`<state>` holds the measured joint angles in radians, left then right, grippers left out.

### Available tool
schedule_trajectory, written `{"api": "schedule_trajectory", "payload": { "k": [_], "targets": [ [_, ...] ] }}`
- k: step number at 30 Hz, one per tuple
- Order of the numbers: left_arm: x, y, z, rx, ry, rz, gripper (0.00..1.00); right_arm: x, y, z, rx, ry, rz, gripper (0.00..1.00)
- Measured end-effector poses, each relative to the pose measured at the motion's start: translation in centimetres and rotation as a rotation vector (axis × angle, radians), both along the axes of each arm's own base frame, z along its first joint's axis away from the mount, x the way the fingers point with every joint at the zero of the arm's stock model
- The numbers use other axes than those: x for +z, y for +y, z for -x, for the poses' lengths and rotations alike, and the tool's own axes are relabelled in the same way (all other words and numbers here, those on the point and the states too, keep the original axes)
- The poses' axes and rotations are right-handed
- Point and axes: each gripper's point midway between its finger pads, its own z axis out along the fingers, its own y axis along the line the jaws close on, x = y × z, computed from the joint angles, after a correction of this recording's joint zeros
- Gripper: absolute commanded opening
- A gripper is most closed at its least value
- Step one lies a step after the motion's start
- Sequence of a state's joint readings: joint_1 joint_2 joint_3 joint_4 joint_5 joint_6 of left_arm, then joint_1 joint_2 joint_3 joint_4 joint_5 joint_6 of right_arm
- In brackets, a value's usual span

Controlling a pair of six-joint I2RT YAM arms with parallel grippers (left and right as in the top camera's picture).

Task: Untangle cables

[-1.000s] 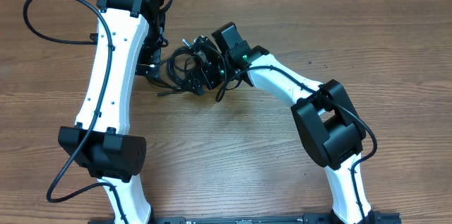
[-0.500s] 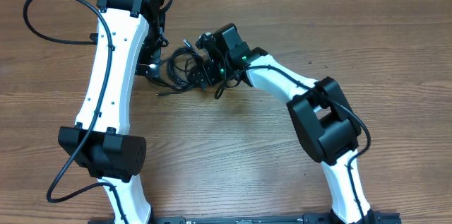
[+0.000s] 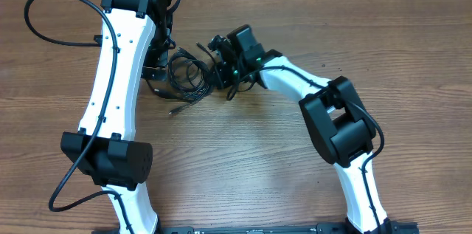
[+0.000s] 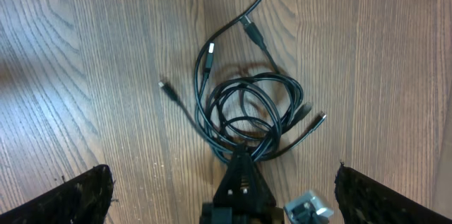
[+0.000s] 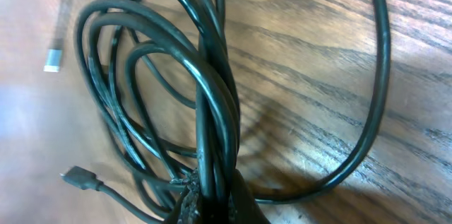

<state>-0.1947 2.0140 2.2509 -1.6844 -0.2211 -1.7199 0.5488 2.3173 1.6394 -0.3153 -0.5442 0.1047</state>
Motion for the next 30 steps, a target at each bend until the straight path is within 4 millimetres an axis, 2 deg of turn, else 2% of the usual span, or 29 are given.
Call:
{"api": "schedule_trajectory", "payload": {
  "k": [3, 6, 7, 9, 13, 16, 21, 30],
  "targets": [
    [0.0, 0.0, 0.0, 0.0, 0.0, 0.0, 1.0, 1.3, -1.5, -0.6, 0.01, 0.072, -0.107, 0.04],
    [0.0, 0.0, 0.0, 0.0, 0.0, 0.0, 1.0, 3.4, -4.7, -2.6, -0.025, 0.106, -0.203, 0.04],
    [0.0, 0.0, 0.0, 0.0, 0.0, 0.0, 1.0, 3.8, -5.2, -2.9, -0.032, 0.105, -0.213, 0.04],
    [0.0, 0.0, 0.0, 0.0, 0.0, 0.0, 1.0, 6.2, -7.8, -4.4, -0.067, 0.091, -0.263, 0.04],
    [0.0, 0.0, 0.0, 0.0, 0.0, 0.0, 1.0, 11.0, -10.4, -5.2, -0.07, 0.046, -0.343, 0.04],
    [0.0, 0.0, 0.0, 0.0, 0.0, 0.0, 0.99, 14.7, -10.6, -4.4, -0.004, -0.008, -0.41, 0.04],
    [0.0, 0.0, 0.0, 0.0, -0.001, 0.0, 1.0, 18.6, -9.9, -2.1, 0.165, -0.125, -0.494, 0.04],
    [0.0, 0.0, 0.0, 0.0, 0.0, 0.0, 1.0, 20.1, -9.5, -0.4, 0.307, -0.224, -0.559, 0.04]
  ]
}}
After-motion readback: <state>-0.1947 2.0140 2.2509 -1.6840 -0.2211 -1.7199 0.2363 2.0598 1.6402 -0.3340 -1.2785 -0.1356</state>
